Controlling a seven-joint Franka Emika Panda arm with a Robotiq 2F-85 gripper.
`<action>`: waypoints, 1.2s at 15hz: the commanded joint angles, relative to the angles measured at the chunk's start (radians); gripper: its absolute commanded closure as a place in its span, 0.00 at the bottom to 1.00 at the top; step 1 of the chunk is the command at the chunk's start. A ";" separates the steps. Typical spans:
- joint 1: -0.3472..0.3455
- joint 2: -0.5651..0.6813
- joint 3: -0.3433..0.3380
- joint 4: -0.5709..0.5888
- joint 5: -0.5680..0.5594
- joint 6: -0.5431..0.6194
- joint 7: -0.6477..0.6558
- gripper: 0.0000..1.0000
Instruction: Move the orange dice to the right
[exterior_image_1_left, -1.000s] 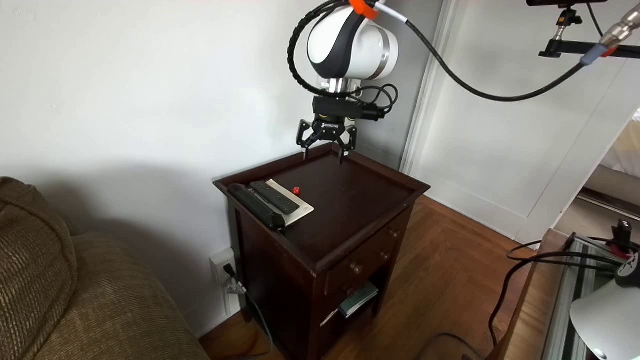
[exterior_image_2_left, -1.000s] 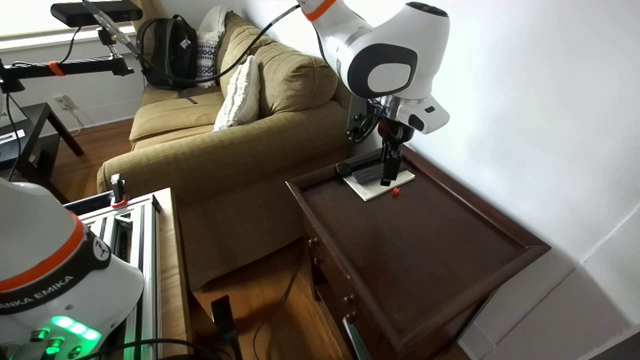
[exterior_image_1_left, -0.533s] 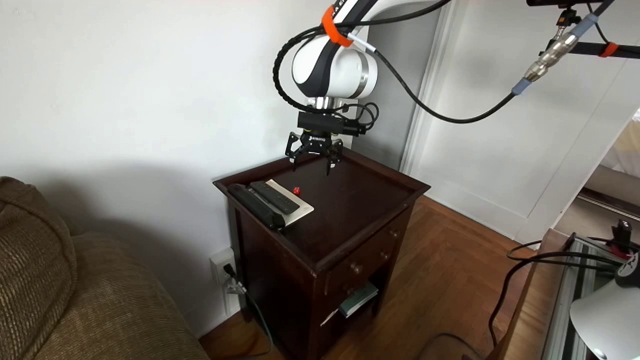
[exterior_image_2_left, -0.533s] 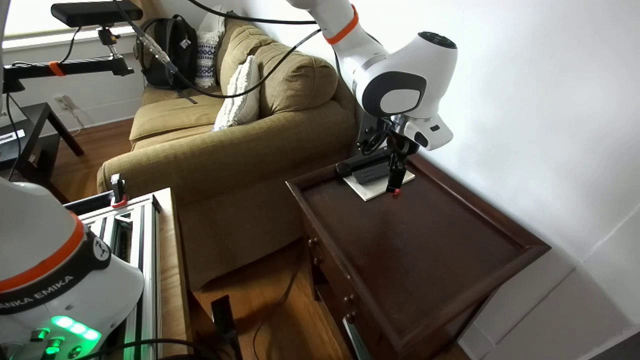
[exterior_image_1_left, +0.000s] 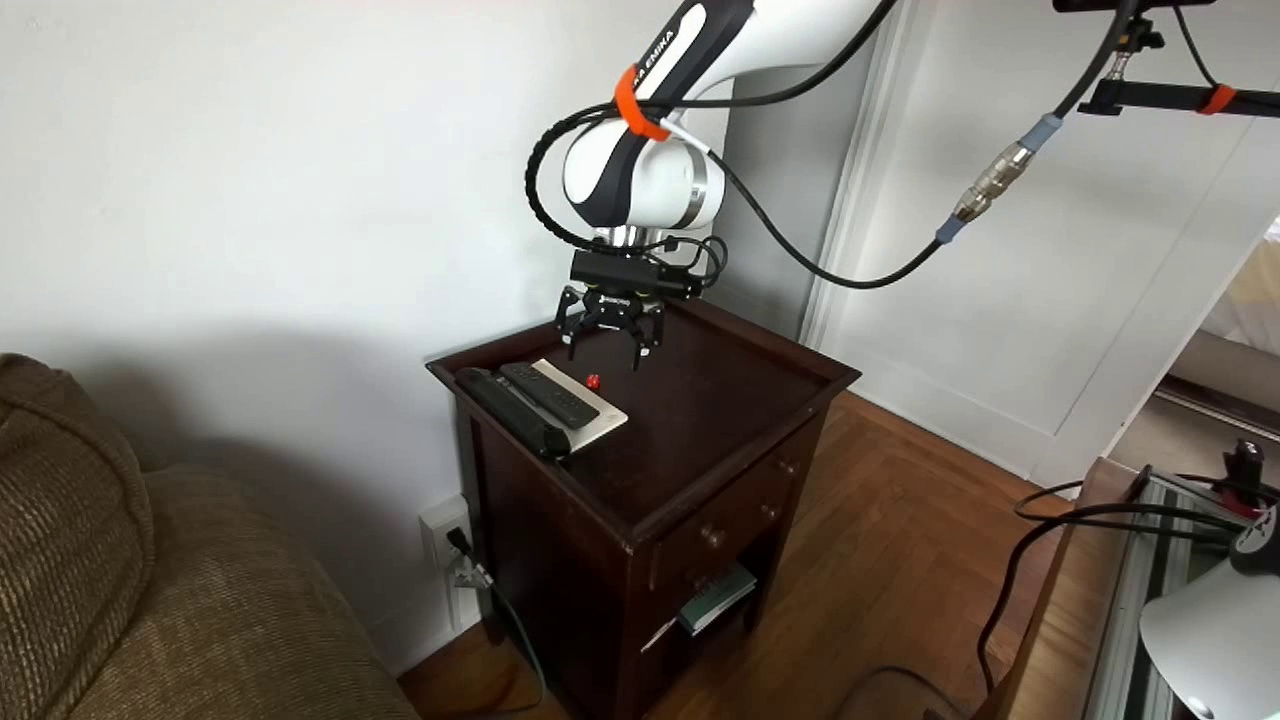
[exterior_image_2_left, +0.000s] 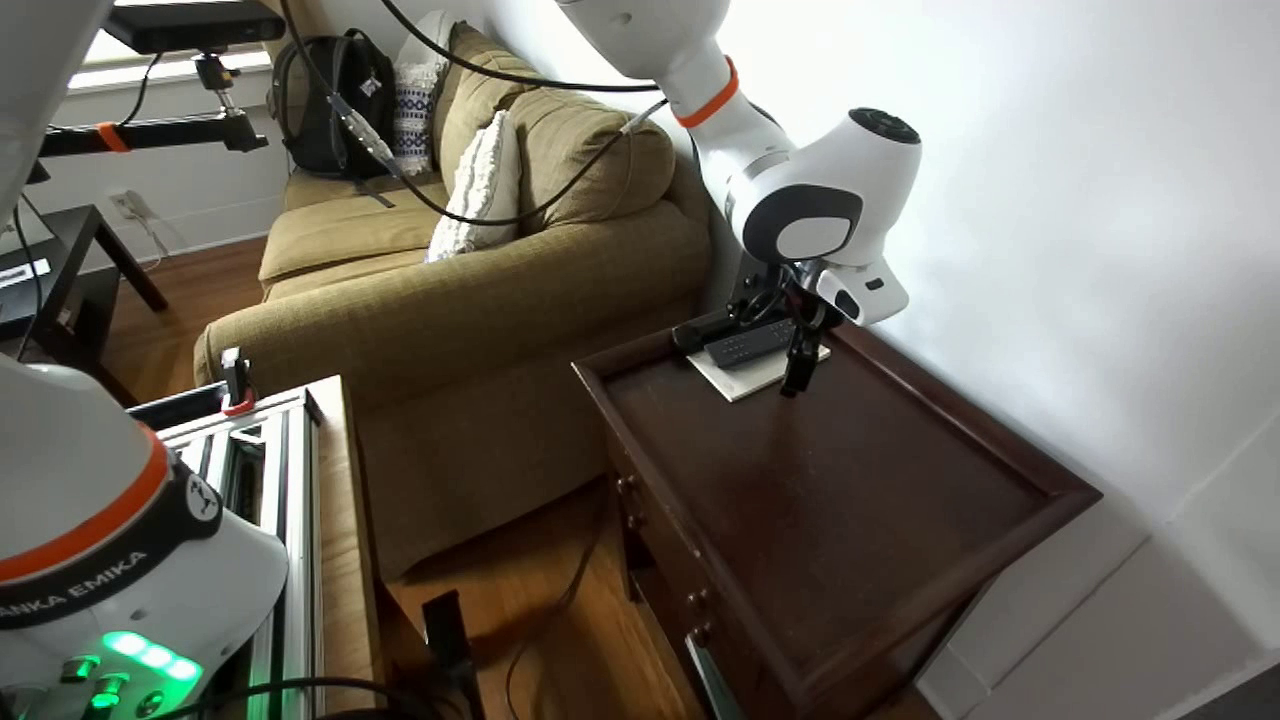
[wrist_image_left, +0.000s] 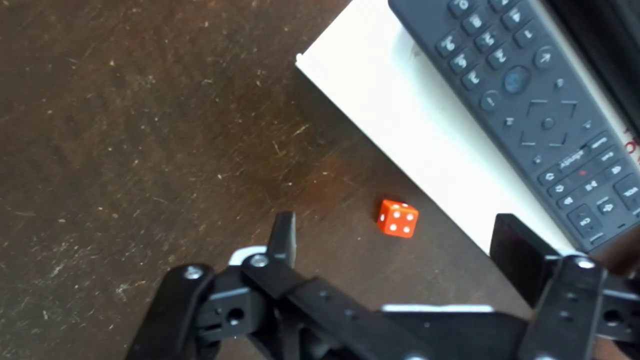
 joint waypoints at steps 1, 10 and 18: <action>0.006 0.070 -0.007 0.089 0.029 -0.037 0.024 0.00; 0.003 0.133 -0.003 0.162 0.030 -0.047 0.046 0.45; 0.001 0.143 -0.002 0.188 0.031 -0.063 0.055 1.00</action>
